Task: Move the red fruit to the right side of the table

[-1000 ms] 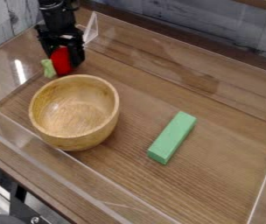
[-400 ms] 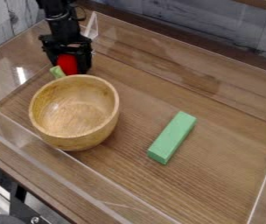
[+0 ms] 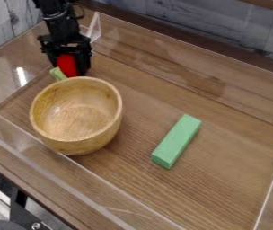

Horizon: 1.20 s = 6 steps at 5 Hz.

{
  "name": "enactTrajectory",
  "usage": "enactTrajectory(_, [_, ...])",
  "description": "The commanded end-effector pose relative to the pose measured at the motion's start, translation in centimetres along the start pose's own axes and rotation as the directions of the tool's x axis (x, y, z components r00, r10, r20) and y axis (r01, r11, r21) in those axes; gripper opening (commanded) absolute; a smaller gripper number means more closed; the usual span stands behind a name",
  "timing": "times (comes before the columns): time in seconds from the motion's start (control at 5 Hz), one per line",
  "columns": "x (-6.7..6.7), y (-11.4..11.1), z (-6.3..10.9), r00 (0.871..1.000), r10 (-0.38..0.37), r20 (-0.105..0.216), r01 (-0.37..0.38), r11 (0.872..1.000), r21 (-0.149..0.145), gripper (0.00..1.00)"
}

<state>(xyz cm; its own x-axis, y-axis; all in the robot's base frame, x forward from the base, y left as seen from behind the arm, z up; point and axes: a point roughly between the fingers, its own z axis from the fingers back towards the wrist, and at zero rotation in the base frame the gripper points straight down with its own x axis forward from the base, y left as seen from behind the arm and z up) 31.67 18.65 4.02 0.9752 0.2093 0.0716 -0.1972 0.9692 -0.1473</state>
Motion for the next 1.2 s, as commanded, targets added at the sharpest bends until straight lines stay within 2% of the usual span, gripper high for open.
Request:
enactTrajectory(0.0, [0.5,-1.4,5.6,0.992,-0.052,0.119,0.051,0.999,0.017,0.0])
enactTrajectory(0.2, [0.4,-3.9,8.6,0.979,-0.107,0.176,0.108,0.994,0.004,0.0])
enactTrajectory(0.4, [-0.4,-6.6,9.5,0.965,-0.177,0.191,0.185,0.983,-0.021,0.0])
enactTrajectory(0.6, [-1.9,-9.2,9.5,0.949,-0.253,0.189,0.265,0.963,-0.041,0.0])
enactTrajectory(1.0, [-5.3,-17.9,3.6,0.908,-0.397,0.132,0.408,0.91,-0.072,0.0])
